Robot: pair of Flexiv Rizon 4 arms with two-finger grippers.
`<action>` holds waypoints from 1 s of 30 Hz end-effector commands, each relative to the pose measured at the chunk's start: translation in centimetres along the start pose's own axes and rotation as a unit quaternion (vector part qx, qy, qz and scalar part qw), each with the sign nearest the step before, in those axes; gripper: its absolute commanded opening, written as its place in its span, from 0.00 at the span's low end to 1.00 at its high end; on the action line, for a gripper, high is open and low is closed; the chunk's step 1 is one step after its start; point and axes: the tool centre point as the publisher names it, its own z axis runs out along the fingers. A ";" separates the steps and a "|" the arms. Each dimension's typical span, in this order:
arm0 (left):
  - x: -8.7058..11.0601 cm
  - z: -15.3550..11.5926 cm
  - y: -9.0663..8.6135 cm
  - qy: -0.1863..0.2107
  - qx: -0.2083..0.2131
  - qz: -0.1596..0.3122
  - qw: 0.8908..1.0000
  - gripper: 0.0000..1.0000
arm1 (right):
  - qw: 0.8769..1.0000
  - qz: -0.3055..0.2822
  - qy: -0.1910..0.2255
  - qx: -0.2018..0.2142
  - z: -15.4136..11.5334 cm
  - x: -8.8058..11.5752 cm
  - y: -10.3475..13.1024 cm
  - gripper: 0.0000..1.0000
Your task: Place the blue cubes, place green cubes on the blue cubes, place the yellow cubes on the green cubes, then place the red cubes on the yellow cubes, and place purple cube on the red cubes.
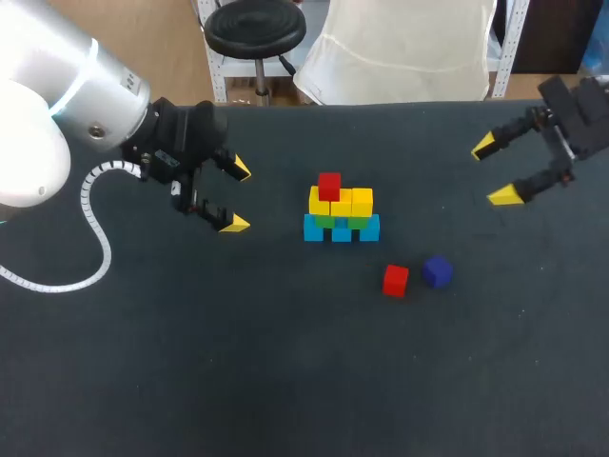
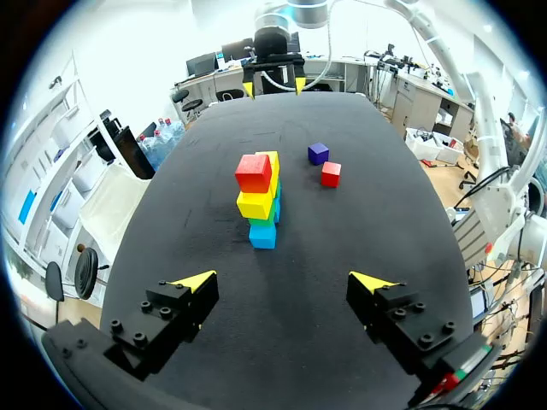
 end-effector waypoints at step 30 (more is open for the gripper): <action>0.1 0.0 0.1 0.000 0.001 0.001 1.000 1.00 | 0.979 0.097 0.122 0.134 11.0 -2.3 12.0 1.00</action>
